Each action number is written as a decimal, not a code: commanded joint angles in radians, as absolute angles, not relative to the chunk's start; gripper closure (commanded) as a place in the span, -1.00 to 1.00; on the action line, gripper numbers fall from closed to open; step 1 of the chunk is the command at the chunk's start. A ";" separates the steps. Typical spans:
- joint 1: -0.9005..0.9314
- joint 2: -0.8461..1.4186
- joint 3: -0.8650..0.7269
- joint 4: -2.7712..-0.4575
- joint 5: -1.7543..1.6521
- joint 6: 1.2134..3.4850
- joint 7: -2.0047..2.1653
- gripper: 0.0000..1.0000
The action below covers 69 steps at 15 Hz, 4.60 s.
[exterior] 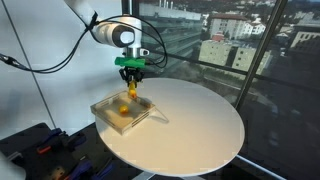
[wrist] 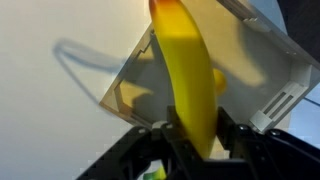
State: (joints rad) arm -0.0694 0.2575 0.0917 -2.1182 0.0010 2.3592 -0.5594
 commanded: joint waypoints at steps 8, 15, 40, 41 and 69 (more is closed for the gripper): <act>-0.036 0.286 0.090 -2.107 -0.030 2.359 -0.548 0.68; -0.039 0.322 0.093 -2.111 -0.029 2.405 -0.562 0.68; -0.049 0.401 0.102 -2.119 -0.033 2.509 -0.560 0.68; -0.050 0.401 0.103 -2.119 -0.030 2.509 -0.562 0.68; -0.028 0.347 0.084 -2.123 -0.032 2.474 -0.406 -1.00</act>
State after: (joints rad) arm -0.0409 0.3799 0.0924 -2.1183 -0.0124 2.4956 -0.4744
